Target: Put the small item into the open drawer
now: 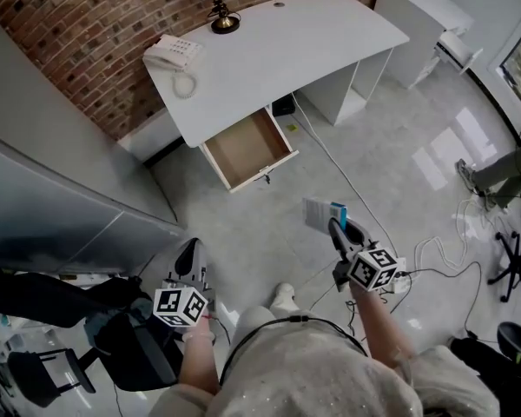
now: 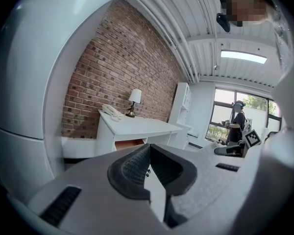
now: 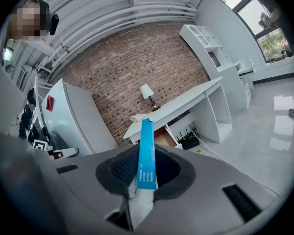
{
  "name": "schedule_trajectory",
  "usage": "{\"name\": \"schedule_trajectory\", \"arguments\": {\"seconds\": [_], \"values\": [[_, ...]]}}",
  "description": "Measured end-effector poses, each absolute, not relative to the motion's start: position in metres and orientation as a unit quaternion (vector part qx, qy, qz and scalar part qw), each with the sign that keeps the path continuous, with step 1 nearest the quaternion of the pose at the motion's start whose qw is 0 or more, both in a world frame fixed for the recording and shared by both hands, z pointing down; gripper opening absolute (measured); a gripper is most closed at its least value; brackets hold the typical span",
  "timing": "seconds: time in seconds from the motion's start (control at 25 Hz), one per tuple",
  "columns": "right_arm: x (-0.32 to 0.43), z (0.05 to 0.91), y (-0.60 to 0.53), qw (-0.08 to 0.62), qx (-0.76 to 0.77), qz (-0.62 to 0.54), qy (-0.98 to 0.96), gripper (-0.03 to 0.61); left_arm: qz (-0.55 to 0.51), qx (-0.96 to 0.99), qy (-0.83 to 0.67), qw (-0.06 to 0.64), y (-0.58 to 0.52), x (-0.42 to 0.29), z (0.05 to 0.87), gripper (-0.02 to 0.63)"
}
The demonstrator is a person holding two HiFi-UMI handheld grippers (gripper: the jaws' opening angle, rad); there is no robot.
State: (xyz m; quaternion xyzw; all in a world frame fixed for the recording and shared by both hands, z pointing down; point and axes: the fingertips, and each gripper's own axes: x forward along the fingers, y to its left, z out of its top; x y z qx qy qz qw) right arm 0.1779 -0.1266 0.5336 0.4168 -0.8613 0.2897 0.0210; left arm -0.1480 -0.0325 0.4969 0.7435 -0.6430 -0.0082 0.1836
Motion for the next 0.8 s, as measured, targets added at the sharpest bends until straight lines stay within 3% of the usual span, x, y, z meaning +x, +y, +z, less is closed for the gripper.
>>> {"name": "schedule_trajectory", "arguments": {"seconds": [0.8], "values": [[0.132, 0.557, -0.158, 0.042, 0.399, 0.311, -0.862, 0.076, 0.008, 0.749, -0.631, 0.202, -0.083, -0.174, 0.514, 0.006]]}}
